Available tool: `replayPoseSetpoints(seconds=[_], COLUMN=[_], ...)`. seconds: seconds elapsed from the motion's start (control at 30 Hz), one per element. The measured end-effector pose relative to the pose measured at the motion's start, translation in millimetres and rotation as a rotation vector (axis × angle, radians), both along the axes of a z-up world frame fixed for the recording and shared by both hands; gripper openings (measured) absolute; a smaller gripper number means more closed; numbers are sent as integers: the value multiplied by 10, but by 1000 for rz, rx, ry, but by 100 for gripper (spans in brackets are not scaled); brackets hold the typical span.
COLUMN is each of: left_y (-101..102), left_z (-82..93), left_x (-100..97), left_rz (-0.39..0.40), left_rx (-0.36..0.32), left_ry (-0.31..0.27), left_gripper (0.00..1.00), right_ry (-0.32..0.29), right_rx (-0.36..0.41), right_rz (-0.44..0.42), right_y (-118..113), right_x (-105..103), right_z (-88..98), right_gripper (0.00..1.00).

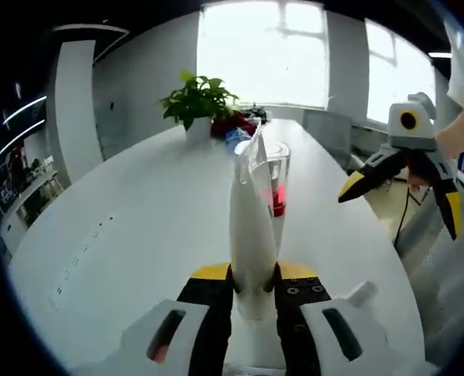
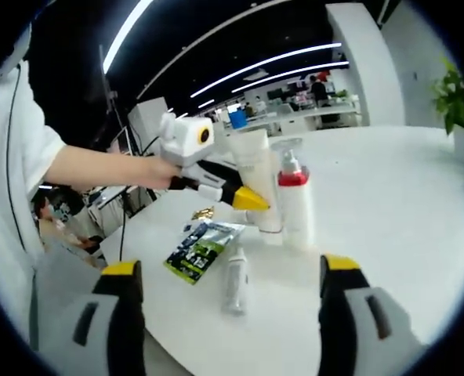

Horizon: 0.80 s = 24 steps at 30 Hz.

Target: Arrange the skincare products in the storage area until every visible bottle or jar stands upright without overlapping.

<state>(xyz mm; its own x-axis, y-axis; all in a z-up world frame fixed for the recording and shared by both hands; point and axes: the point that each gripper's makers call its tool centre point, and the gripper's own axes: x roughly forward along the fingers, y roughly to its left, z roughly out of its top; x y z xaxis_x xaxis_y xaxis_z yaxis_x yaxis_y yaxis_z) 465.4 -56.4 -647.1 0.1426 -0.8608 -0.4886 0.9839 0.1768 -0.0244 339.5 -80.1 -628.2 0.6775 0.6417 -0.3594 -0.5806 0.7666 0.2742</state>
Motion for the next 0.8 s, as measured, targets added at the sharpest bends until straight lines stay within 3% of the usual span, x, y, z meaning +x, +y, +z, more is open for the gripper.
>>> replayPoseSetpoints(seconds=[0.5,0.8], left_y=[28,182], left_z=[42,49], left_x=[-4,-78], left_rz=[11,61], left_rx=[1,22], left_ry=[7,33], left_gripper=[24,33], right_ry=[-8,-21], right_rx=[-3,-5], right_rz=[0,4], right_y=[26,51], right_x=[2,-26], right_z=[42,84], right_gripper=[94,95])
